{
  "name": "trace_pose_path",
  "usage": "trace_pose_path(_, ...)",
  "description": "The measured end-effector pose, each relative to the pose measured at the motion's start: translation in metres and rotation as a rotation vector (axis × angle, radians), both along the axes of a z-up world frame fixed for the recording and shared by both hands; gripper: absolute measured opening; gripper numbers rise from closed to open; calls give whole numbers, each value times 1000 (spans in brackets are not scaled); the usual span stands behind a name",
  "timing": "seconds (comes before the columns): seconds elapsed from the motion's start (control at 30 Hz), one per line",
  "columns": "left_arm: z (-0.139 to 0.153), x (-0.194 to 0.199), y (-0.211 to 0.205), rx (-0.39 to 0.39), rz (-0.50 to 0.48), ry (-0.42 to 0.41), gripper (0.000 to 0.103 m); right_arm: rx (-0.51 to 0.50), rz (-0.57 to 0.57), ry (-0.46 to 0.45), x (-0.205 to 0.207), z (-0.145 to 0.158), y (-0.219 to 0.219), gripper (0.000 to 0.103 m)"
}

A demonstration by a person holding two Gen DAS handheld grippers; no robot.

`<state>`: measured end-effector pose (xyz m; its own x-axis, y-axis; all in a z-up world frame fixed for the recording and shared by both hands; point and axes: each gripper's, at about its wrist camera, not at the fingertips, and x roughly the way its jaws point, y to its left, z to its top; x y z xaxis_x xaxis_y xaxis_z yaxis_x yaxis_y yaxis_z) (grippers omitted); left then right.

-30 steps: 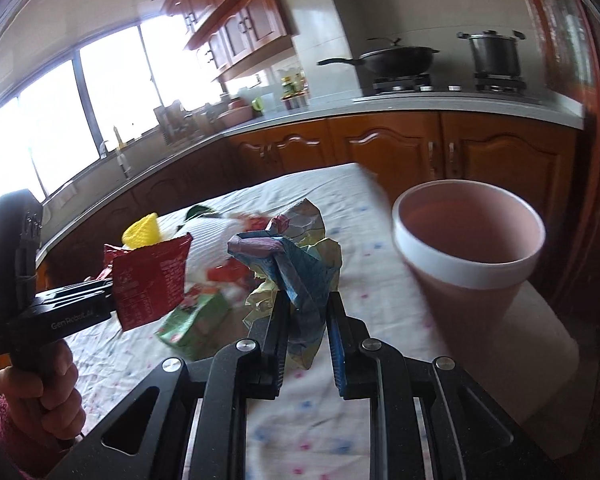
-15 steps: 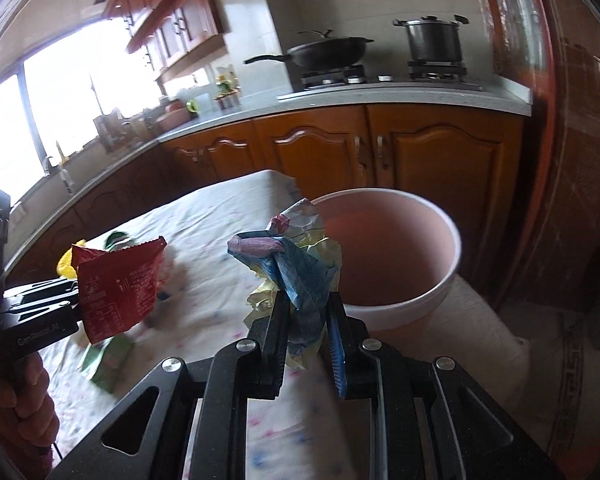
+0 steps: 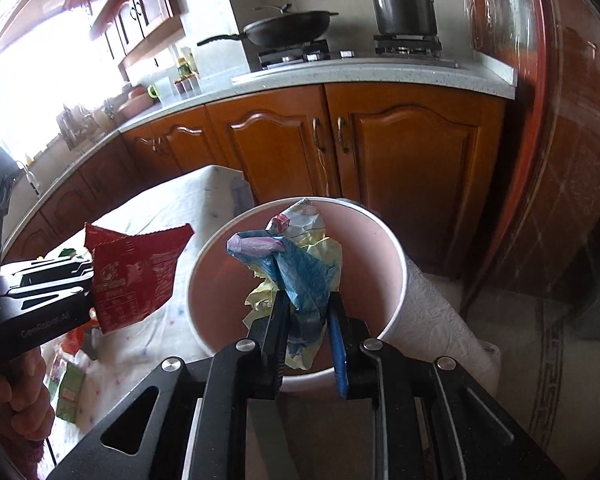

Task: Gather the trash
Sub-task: 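Carry the chip bag and wrapper with both tools over the pink bin, then open both tools to drop the items into the bin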

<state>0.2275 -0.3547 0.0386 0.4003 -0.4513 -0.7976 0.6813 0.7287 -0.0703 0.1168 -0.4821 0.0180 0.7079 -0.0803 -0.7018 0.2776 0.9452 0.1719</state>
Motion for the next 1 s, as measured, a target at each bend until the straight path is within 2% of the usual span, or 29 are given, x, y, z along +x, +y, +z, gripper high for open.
trace_pose_path(0.33, -19, 10, -29, 88, -17, 18, 11, 20, 4, 61, 17, -12, -14, 20)
trace_pose_path(0.67, -28, 16, -37, 117, -15, 26, 13, 27, 10, 87, 26, -16, -16, 23)
trace_pose_path(0.73, -29, 16, -40, 119, -15, 28, 22, 29, 10, 88, 26, -16, -17, 23)
trace_pose_path(0.8, -28, 15, -39, 118, -13, 28, 51, 36, 9, 91, 28, -17, -18, 25)
trace_pose_path(0.83, -27, 15, -38, 113, -10, 20, 56, 40, 6, 89, 27, -18, -18, 30)
trace_pose_path(0.87, -26, 14, -37, 111, -6, 13, 60, 45, 6, 86, 27, -18, -19, 34)
trace_pose_path(0.9, -25, 14, -37, 110, -4, 8, 60, 49, 5, 83, 26, -18, -20, 36)
trace_pose_path(0.97, -23, 13, -35, 103, -1, 8, 60, 56, -1, 74, 24, -17, -21, 49)
trace_pose_path(1.0, -22, 13, -34, 98, 0, 9, 60, 59, -2, 70, 22, -16, -21, 50)
